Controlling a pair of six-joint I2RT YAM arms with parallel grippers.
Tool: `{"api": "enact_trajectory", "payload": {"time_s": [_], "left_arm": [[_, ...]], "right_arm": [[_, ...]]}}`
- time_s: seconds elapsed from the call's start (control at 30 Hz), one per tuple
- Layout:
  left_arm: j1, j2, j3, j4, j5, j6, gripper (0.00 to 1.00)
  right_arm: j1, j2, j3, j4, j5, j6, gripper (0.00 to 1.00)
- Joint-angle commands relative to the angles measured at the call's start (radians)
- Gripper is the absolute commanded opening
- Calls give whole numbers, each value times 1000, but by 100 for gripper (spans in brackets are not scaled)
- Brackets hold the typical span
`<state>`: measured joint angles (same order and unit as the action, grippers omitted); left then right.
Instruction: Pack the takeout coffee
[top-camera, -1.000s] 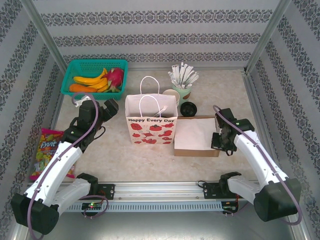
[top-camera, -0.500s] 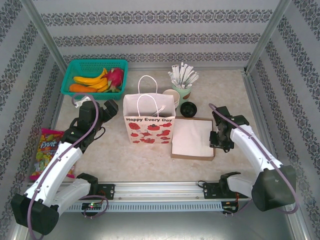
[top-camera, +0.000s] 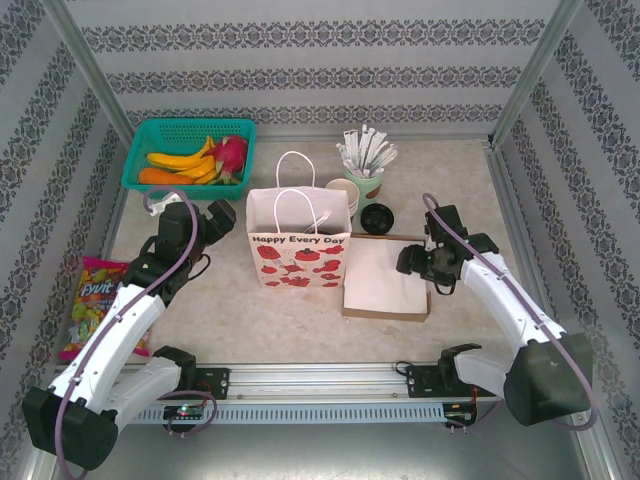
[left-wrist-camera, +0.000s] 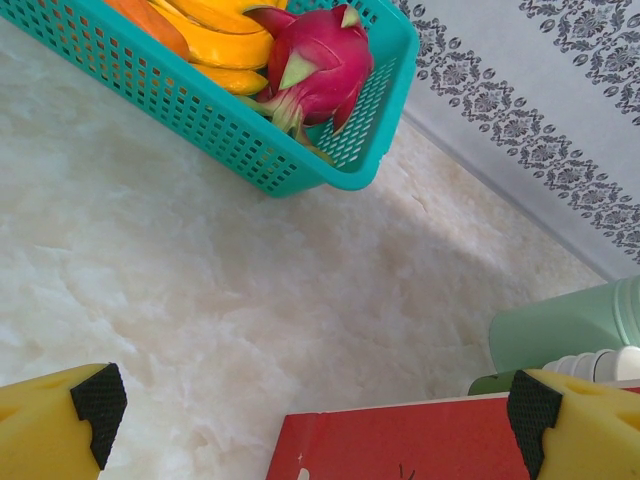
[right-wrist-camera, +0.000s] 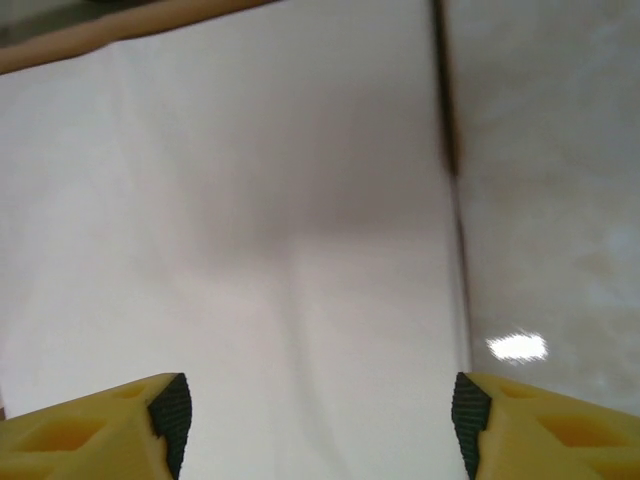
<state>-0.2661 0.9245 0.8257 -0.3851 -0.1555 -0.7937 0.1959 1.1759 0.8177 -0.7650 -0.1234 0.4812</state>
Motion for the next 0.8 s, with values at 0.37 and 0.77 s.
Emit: {"api": "enact_trajectory", "payload": {"time_s": [0.37, 0.77], "left_arm": [[12, 7, -8, 22, -2, -16, 100], [12, 22, 53, 52, 145, 49, 100]], "right_arm": [[146, 231, 74, 56, 183, -31, 77], [178, 313, 99, 66, 254, 8, 55]]}}
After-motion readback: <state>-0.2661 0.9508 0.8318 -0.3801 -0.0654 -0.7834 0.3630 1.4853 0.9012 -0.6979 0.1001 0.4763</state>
